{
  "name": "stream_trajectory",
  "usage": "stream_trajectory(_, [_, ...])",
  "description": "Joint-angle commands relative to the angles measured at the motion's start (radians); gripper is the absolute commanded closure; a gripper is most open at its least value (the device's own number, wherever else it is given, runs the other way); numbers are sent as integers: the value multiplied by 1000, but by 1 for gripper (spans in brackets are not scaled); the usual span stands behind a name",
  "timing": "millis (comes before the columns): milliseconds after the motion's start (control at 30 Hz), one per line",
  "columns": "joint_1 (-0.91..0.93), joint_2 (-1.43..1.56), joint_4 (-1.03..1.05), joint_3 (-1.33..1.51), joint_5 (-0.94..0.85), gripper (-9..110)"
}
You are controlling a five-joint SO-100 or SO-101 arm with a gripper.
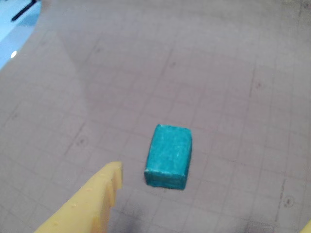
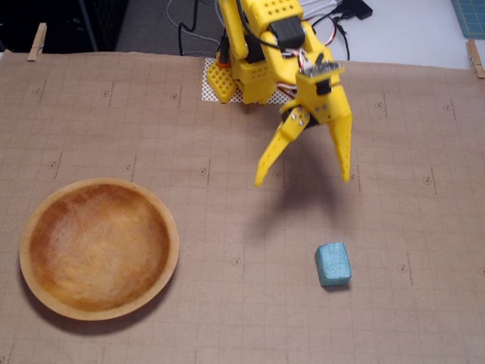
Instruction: Grasp a blue block and put it in the bowl.
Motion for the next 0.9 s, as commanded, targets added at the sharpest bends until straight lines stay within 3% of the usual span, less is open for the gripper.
stream_trajectory(0, [3, -64, -112, -67, -5, 48])
stream_trajectory(400, [3, -302, -341, -78, 3, 47])
stream_trajectory(867, [0, -574, -367, -242, -3, 47])
